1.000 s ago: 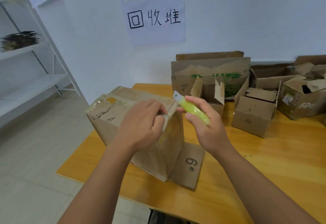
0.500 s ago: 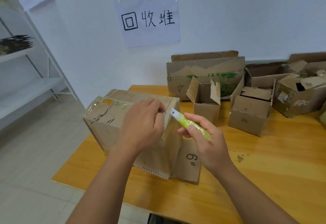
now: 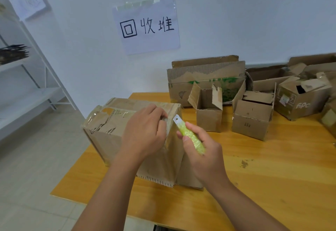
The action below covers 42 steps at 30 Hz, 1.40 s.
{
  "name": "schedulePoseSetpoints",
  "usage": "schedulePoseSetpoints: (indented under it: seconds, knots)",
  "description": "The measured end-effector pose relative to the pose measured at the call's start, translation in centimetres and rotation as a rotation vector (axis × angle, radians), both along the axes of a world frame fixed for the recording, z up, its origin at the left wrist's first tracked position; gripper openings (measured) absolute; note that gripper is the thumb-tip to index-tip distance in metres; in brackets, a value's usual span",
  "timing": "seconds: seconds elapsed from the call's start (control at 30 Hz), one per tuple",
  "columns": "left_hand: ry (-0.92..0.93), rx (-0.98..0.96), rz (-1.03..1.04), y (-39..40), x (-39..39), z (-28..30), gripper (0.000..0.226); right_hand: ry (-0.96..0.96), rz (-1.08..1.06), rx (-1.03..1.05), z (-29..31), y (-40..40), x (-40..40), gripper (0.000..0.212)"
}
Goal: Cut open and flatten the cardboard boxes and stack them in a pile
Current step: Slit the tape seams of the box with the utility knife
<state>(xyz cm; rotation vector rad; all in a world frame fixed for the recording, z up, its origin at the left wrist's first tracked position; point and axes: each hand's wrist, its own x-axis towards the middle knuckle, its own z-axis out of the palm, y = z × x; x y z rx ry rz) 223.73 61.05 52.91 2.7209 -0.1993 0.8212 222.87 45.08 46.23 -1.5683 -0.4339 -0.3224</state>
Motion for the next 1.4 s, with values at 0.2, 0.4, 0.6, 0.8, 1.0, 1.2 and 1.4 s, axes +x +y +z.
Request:
schedulePoseSetpoints:
  seconds: [0.2, 0.4, 0.6, 0.8, 1.0, 1.2, 1.4]
  knots:
    - [-0.009, -0.02, 0.027, 0.0, 0.2, -0.1, 0.045, 0.0, 0.01, -0.038, 0.1, -0.1, -0.2, 0.038]
    - [-0.007, -0.032, 0.028, 0.0, 0.5, -0.2, 0.047, 0.07, 0.078, 0.039, 0.3, -0.2, -0.4, 0.037]
    - [-0.004, -0.033, 0.024, 0.0, 0.8, -0.1, 0.049, 0.149, 0.131, 0.121, 0.6, -0.4, -1.2, 0.033]
    - [-0.046, -0.047, 0.022, 0.0, 0.9, -0.1, 0.044, 0.181, 0.197, 0.118, 0.3, -0.6, -2.4, 0.034]
    - [-0.043, -0.044, 0.019, 0.0, 0.7, 0.0, 0.043, 0.18, 0.248, 0.153, 0.0, -1.1, -3.3, 0.027]
    - [0.015, 0.028, -0.008, 0.3, 0.5, 0.4, 0.044, 0.097, 0.125, 0.287, 1.2, -3.8, -1.2, 0.031]
    - [0.19, 0.087, -0.131, 1.9, -0.5, 1.6, 0.058, 0.067, 0.064, 0.038, 3.6, -2.3, 4.2, 0.037]
